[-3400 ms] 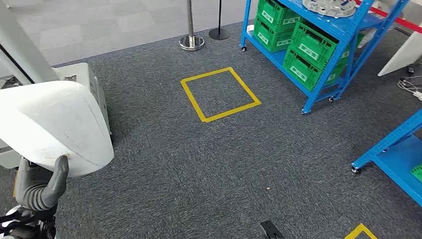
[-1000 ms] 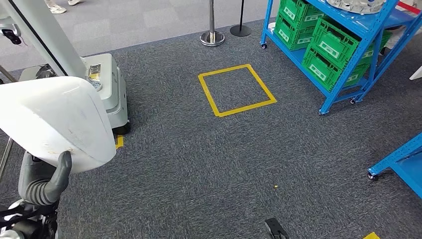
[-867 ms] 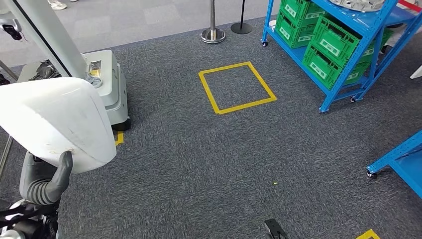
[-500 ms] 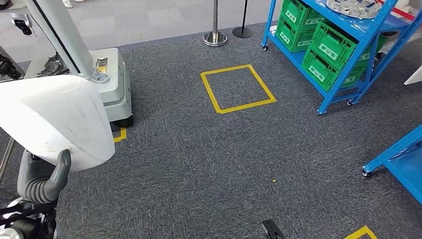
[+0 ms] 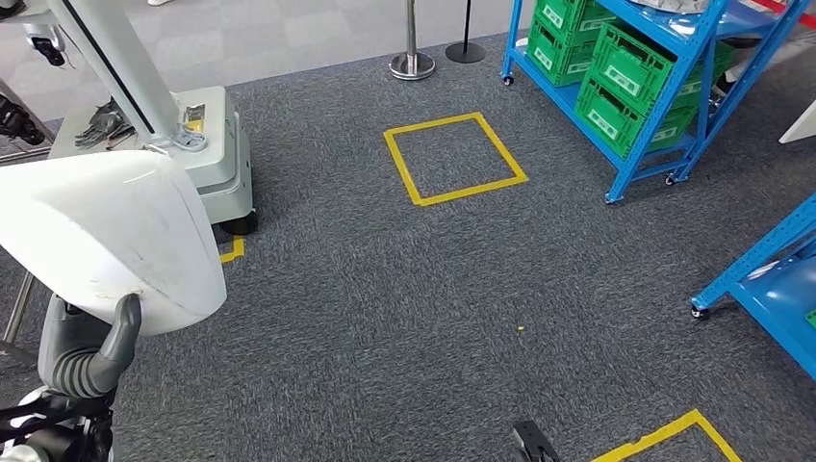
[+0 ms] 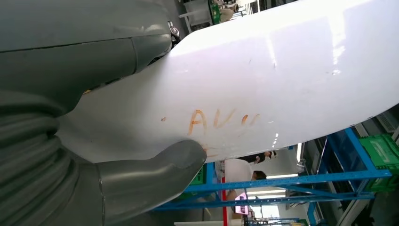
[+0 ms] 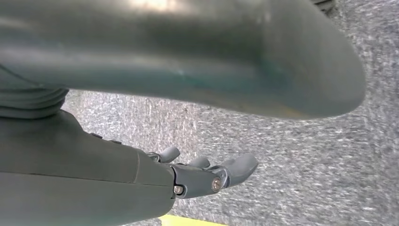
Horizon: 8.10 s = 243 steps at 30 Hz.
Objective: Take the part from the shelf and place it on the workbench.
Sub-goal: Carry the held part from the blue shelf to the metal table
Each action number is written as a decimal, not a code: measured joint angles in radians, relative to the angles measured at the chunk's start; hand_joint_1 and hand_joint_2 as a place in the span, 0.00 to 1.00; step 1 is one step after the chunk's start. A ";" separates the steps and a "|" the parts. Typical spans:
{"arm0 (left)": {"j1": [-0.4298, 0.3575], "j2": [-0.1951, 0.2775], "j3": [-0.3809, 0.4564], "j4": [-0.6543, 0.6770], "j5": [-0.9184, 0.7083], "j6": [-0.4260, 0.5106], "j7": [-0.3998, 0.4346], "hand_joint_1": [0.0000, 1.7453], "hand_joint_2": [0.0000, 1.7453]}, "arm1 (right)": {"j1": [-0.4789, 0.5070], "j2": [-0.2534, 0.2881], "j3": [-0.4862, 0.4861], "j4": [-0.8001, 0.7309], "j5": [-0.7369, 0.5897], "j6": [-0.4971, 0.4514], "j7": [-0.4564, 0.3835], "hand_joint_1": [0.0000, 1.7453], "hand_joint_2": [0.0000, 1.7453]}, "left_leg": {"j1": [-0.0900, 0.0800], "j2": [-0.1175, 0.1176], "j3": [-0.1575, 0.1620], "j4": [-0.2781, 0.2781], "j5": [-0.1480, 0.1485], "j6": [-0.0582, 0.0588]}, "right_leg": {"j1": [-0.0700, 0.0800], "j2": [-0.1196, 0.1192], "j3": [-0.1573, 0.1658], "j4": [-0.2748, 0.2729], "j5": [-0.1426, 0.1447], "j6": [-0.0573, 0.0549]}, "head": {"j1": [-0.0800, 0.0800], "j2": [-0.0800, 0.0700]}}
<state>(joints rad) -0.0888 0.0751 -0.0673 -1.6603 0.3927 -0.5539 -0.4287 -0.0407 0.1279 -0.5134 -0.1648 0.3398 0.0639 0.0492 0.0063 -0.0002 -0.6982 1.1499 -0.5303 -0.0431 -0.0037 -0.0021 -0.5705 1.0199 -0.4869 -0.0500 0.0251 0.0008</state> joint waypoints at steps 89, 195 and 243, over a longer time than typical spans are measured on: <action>0.098 -0.008 0.021 -0.109 -0.134 0.088 -0.037 1.00 1.00 | 0.008 0.000 -0.005 0.000 0.047 0.021 -0.025 0.00 0.00 | -0.004 -0.110 0.089 -0.119 0.075 0.017 | -0.005 0.027 0.009 0.010 -0.006 0.022 | 0.000 0.000; 0.082 -0.023 0.252 -0.142 -0.066 0.335 -0.103 1.00 1.00 | 0.020 0.012 -0.056 -0.001 0.074 0.007 -0.003 0.00 0.00 | -0.005 -0.001 -0.022 -0.069 0.186 0.026 | -0.006 -0.003 0.214 -0.046 -0.156 0.035 | -0.004 0.000; 0.140 0.007 0.255 -0.130 -0.109 0.383 -0.033 1.00 1.00 | 0.029 0.008 -0.072 -0.001 0.084 -0.001 -0.015 0.00 0.00 | -0.013 -0.021 0.187 -0.123 0.019 0.047 | 0.013 0.001 -0.025 0.005 0.022 0.032 | -0.004 -0.001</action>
<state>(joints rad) 0.0516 0.0823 0.1873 -1.7903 0.2837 -0.1707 -0.4617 -0.0114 0.1359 -0.5858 -0.1659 0.4237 0.0628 0.0342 -0.0065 -0.0213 -0.5112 1.0269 -0.5116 0.0041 0.0094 -0.0010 -0.5957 1.0247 -0.4649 -0.0185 0.0210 -0.0004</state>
